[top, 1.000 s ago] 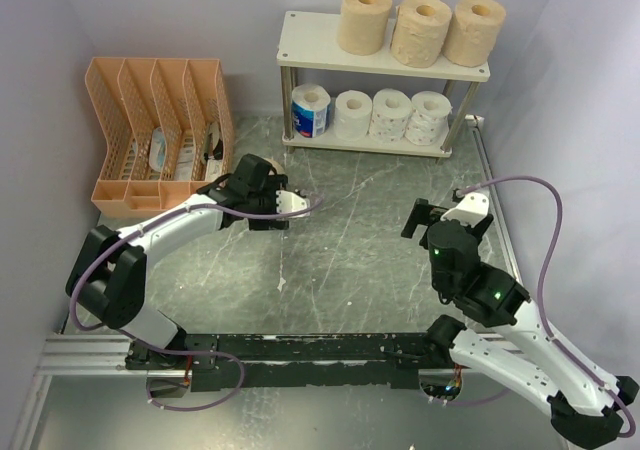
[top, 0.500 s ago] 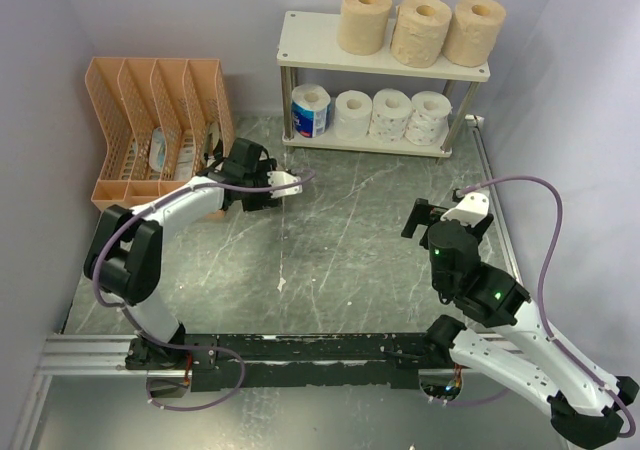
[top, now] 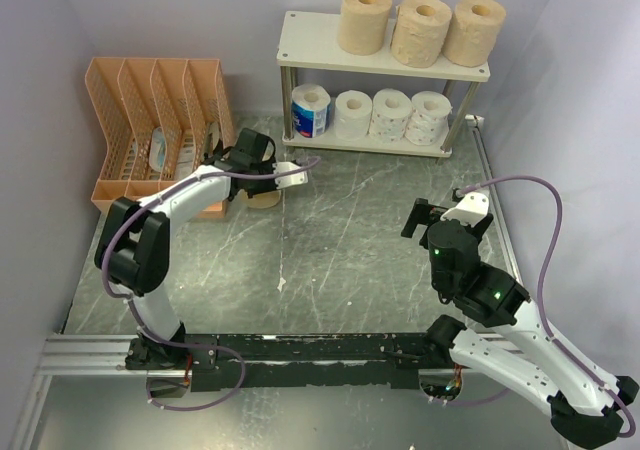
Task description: Place and organize the paper towels onto the shelf
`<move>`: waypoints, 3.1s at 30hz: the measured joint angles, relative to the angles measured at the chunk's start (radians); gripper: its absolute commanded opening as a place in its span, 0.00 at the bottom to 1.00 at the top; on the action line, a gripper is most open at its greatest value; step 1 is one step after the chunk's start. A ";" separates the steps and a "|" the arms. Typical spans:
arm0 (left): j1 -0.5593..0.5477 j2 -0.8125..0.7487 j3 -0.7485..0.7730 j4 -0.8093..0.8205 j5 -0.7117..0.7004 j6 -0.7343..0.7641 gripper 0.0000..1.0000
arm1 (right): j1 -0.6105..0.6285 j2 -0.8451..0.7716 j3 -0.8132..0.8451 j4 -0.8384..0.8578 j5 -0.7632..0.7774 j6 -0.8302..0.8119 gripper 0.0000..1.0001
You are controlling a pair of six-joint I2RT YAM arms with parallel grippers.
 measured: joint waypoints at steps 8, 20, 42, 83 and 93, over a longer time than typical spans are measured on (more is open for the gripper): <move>0.007 0.041 0.139 -0.174 0.040 -0.196 0.07 | 0.000 0.000 0.000 0.001 0.000 -0.002 1.00; -0.009 -0.048 0.202 -0.333 0.133 -0.807 0.07 | 0.000 0.011 0.000 0.000 0.000 -0.003 1.00; 0.334 -0.138 0.232 -0.088 0.567 -1.966 0.07 | 0.000 0.031 0.000 -0.007 0.024 0.013 1.00; 0.188 0.251 1.035 0.157 0.222 -2.140 0.07 | 0.000 0.074 -0.020 0.061 -0.108 -0.023 1.00; 0.163 0.251 1.021 0.184 0.165 -2.123 0.07 | 0.000 0.058 -0.022 0.064 -0.124 -0.027 1.00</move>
